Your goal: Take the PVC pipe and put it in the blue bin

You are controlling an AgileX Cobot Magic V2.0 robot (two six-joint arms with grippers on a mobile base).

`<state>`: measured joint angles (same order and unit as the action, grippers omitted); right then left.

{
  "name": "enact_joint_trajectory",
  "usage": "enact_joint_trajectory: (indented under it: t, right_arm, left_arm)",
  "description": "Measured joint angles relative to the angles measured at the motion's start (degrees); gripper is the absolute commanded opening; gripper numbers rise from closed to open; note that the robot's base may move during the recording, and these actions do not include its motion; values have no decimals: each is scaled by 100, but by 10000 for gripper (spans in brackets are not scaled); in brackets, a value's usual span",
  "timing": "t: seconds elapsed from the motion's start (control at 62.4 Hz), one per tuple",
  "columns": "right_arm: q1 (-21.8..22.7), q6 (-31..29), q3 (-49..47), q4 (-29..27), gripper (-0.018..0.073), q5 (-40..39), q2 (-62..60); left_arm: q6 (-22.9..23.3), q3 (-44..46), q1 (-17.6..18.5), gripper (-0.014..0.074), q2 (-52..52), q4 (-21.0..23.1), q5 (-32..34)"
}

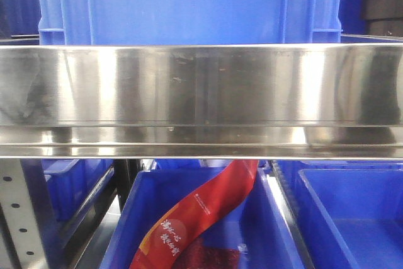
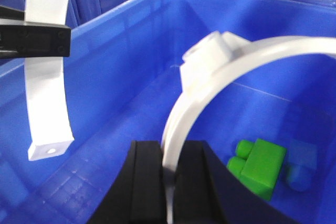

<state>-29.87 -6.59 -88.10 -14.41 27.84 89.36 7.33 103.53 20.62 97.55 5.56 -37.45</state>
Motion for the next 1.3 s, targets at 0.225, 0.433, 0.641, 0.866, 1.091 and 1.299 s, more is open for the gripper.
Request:
enact_joint_trajectory:
  t: [0.225,0.433,0.641,0.866,1.091,1.299]
  right_arm:
    - [0,0,0,0,357,0,0]
    - [0,0,0,0,370,0,0]
    - [0,0,0,0,358,-81,0]
    - [56,0,0,36,-35,-448,0]
    - [56,0,0,36,-168,-472,0]
    - [284,0,0,36,-168,-472,-346]
  left_arm:
    - [0,2,0,412,0,0,-12]
    - [11,12,0,435,0,0,-95]
    - [11,12,0,399,0,35,-162]
    - [11,12,0,15,-72,108,-295]
    - [11,12,0,-111,-108,108,-319]
    - [11,12,0,-111,-415,22,-476]
